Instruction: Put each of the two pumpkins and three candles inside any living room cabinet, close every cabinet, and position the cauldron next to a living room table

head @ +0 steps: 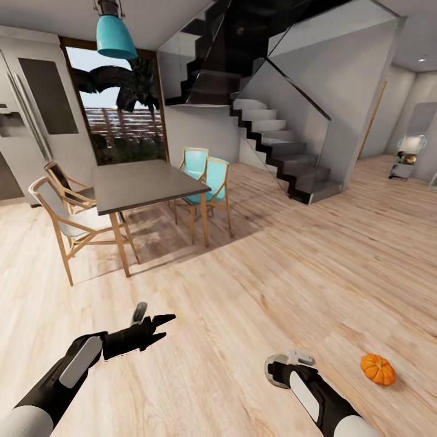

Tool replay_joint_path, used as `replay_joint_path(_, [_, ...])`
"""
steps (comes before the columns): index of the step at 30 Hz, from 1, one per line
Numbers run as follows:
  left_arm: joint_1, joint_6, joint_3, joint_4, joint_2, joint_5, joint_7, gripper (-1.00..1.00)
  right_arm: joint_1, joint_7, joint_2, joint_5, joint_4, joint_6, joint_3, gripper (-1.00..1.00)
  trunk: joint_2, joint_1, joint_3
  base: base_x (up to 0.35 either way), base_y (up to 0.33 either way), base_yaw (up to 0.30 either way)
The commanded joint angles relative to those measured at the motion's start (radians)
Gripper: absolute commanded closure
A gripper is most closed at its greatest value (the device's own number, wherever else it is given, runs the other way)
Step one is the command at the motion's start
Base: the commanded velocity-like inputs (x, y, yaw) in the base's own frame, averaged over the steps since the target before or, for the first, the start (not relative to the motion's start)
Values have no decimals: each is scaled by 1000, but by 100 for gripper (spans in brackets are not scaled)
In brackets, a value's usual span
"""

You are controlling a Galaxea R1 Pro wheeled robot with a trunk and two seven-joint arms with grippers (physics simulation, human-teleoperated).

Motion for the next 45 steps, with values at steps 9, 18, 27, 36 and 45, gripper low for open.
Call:
replay_joint_path(9, [-1, 3, -2, 0, 1, 2, -2, -100, 0, -9, -1, -10, -1, 3, 8, 100, 0, 0, -1, 329, 166, -157])
replay_joint_path(18, [-1, 2, -2, 0, 1, 2, -2, -100, -1, -9, -1, -10, -1, 3, 8, 100, 0, 0, -1, 322, 184, -250])
replay_joint_path(27, [-1, 2, -2, 0, 1, 2, -2, -100, -1, -9, -2, -10, -1, 3, 8, 100, 0, 0, -1, 321, 169, -163])
replay_joint_path(36, [-1, 2, -2, 0, 1, 2, -2, -100, -1, -9, -3, -10, -1, 3, 8, 100, 0, 0, -1, 325, 128, -69])
replay_joint_path(45, [-1, 2, -2, 0, 1, 2, -2, -100, -1, -10, -2, -11, -1, 3, 8, 100, 0, 0, -1, 334, 83, -193])
